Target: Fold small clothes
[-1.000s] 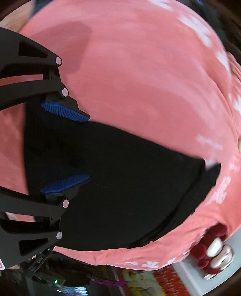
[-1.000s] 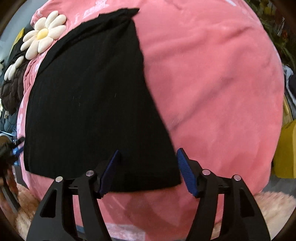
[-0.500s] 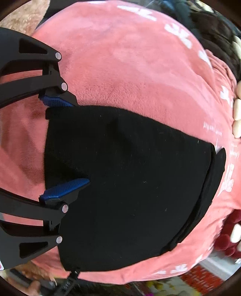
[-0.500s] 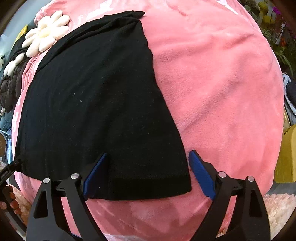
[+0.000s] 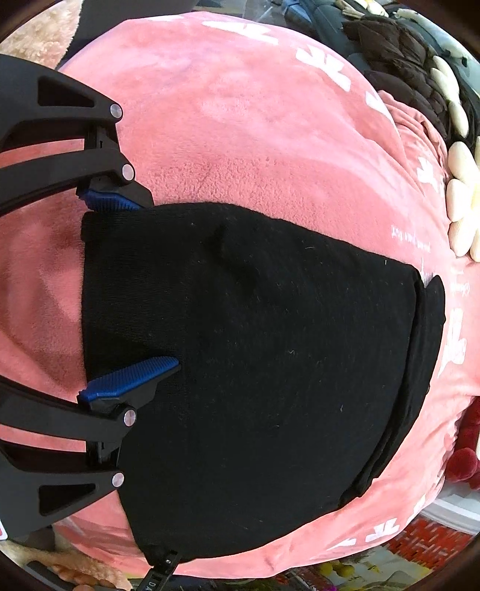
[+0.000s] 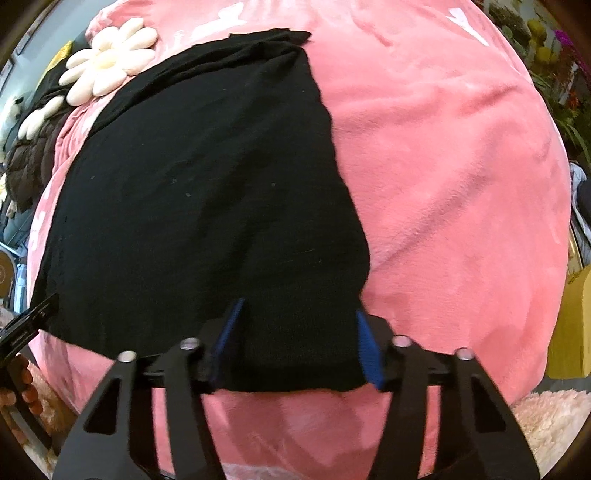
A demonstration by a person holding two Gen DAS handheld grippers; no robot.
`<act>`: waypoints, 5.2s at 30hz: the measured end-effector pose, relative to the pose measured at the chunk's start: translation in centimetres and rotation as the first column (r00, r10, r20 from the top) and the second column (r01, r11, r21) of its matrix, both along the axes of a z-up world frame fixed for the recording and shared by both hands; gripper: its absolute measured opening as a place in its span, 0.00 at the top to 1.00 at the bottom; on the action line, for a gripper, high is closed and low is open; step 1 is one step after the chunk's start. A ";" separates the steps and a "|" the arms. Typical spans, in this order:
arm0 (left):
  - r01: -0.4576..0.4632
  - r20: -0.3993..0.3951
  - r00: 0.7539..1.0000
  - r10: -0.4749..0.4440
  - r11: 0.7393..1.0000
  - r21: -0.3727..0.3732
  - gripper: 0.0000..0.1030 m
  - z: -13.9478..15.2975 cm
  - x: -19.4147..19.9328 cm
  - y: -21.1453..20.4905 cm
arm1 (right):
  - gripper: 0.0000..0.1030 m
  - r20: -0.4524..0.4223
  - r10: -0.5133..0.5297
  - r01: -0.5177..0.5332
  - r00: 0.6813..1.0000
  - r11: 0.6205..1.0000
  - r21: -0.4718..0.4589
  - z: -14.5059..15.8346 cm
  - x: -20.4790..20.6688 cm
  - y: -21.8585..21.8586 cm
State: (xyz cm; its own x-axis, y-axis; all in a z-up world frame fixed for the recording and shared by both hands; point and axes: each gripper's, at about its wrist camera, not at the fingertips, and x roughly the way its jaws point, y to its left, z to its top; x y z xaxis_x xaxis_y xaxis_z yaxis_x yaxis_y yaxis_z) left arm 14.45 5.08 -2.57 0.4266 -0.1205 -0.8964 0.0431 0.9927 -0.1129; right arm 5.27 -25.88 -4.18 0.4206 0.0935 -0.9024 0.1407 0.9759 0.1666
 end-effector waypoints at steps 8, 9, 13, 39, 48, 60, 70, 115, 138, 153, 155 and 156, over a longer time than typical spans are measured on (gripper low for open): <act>0.060 0.019 0.998 -0.057 0.987 -0.152 0.94 2.1 -0.8 1.0 | 0.91 0.053 -0.018 0.013 0.998 0.996 0.091 2.0 -1.3 -1.1; 0.074 0.035 0.997 -0.069 0.986 -0.149 0.94 2.8 -1.2 1.1 | 0.91 0.061 -0.029 0.023 0.998 0.994 0.103 2.6 -1.4 -1.4; 0.075 0.059 0.996 -0.065 0.978 -0.193 0.92 4.3 -2.4 2.3 | 0.92 0.035 -0.044 0.039 0.998 0.991 0.127 2.9 -2.2 -1.9; -0.033 -0.093 0.996 0.000 0.933 -0.358 0.93 0.5 -0.4 3.2 | 0.93 -0.023 -0.024 0.027 0.999 0.985 0.171 0.8 0.0 -0.9; -0.037 -0.013 0.999 0.035 0.909 -0.416 0.95 6.3 -2.9 6.8 | 0.94 0.047 -0.057 0.042 0.997 0.962 0.269 6.5 -3.0 -3.3; 0.008 -0.036 0.999 -0.023 0.927 -0.374 0.95 9.8 -10.7 5.8 | 0.94 0.024 -0.004 -0.002 1.000 0.965 0.261 9.1 -11.0 -3.0; 0.035 -0.079 0.995 -0.066 0.939 -0.341 0.95 10.9 -16.8 5.8 | 0.94 -0.035 0.066 -0.057 0.997 0.977 0.207 10.4 -17.6 -2.3; 0.038 0.059 0.998 -0.037 0.999 -0.025 0.70 7.5 11.8 -0.4 | 0.57 0.161 -0.019 0.011 0.987 0.999 0.052 8.2 12.3 -4.7; -0.141 0.033 0.988 0.149 0.975 -0.174 0.96 3.3 24.9 3.6 | 0.94 0.046 -0.159 0.155 0.986 0.985 0.079 2.3 22.8 -9.5; -0.058 -0.038 0.998 0.051 0.965 -0.254 0.56 1.6 7.3 3.5 | 0.35 0.033 -0.093 0.089 0.995 0.989 0.115 2.4 5.8 -5.9; -0.084 -0.066 0.995 0.068 0.955 -0.284 0.56 0.3 6.2 3.3 | 0.35 0.003 -0.085 0.084 0.996 0.984 0.157 1.6 5.6 -5.6; -0.092 -0.053 0.995 0.080 0.952 -0.293 0.56 0.0 5.9 3.2 | 0.35 -0.010 -0.081 0.081 0.997 0.980 0.181 1.2 5.7 -5.5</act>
